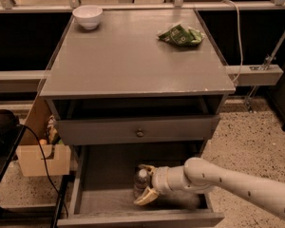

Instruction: Pick water bottle from middle drawer and place on counter

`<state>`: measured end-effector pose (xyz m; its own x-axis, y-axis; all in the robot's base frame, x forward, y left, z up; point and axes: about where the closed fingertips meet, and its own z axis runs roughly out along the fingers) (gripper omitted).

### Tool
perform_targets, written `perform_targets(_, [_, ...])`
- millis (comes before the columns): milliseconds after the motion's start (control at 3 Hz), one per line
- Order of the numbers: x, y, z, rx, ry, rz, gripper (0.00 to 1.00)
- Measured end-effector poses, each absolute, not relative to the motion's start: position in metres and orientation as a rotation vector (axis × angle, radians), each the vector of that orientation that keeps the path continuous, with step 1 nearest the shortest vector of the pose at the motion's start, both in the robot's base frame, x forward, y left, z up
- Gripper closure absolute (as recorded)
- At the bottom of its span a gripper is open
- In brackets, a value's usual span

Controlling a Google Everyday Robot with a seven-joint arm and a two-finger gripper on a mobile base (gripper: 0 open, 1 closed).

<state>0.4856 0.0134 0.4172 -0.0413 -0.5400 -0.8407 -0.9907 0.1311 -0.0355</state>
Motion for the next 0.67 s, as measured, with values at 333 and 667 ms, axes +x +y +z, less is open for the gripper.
perform_targets(333, [0.4872,0.0150,0.4167,-1.496,1.681,0.783,0.48])
perform_targets(667, [0.4872,0.0151,0.4166,-1.496,1.681,0.783,0.51])
